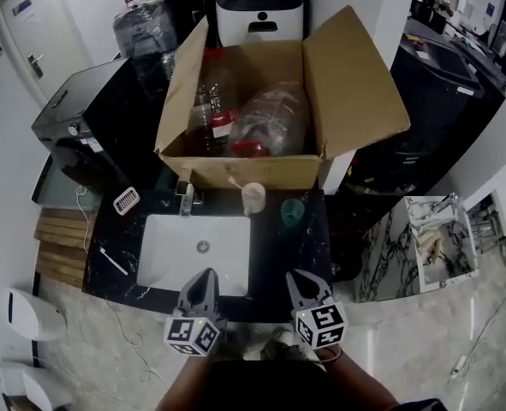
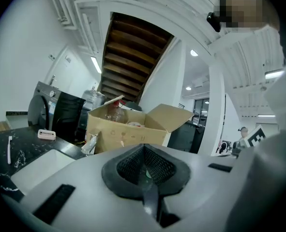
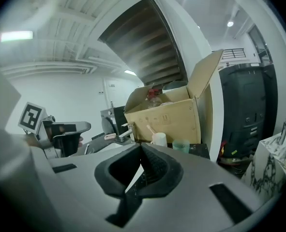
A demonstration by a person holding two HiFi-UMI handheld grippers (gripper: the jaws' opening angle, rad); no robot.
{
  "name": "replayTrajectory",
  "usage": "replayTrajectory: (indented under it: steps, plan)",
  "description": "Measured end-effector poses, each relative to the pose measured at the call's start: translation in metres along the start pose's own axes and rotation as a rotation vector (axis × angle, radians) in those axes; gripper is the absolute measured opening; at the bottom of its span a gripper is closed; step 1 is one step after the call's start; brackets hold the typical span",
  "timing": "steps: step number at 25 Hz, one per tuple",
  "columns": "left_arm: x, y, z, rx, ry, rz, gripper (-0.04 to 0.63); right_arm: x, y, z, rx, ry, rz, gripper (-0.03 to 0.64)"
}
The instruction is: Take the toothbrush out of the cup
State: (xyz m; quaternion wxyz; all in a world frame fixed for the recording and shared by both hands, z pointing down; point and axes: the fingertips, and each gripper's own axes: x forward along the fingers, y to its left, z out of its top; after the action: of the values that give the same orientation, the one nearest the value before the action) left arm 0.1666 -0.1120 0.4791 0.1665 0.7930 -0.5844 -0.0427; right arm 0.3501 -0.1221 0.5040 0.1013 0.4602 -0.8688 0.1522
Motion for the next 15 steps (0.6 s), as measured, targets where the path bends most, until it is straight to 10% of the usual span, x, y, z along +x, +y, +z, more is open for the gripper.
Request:
replayTrajectory:
  steps: [15]
  plan:
    - [0.156, 0.018, -0.005, -0.139, 0.044, 0.002, 0.026, 0.034, -0.052, 0.007, 0.024, -0.001, -0.021, 0.014]
